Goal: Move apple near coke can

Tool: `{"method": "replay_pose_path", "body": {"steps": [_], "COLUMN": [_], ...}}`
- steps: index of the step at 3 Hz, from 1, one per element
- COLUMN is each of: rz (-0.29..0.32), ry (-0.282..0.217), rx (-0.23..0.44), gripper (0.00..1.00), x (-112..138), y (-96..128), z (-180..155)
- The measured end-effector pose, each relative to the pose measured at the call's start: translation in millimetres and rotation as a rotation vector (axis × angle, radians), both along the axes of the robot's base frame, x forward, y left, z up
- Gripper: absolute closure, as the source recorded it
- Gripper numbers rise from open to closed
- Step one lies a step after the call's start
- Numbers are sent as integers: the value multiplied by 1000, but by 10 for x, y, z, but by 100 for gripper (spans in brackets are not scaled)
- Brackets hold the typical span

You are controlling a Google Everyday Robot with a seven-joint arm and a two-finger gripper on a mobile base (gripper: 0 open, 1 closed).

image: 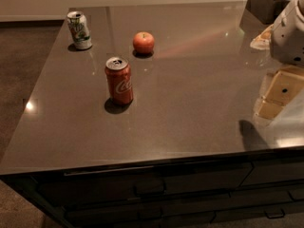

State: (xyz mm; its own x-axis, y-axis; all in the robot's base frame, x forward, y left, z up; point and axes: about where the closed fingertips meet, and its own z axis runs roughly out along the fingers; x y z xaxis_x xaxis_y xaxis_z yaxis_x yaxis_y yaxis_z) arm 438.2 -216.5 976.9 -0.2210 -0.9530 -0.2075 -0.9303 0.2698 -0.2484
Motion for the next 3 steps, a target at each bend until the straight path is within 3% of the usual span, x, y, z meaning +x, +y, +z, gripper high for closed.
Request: {"method": "replay_pose_path", "body": {"steps": [1, 3], "rz": [0, 6], "ry": [0, -7], "rx": [0, 23], "gripper": [0, 0], "x": [1, 557], "y": [0, 138], "z": [0, 47]}}
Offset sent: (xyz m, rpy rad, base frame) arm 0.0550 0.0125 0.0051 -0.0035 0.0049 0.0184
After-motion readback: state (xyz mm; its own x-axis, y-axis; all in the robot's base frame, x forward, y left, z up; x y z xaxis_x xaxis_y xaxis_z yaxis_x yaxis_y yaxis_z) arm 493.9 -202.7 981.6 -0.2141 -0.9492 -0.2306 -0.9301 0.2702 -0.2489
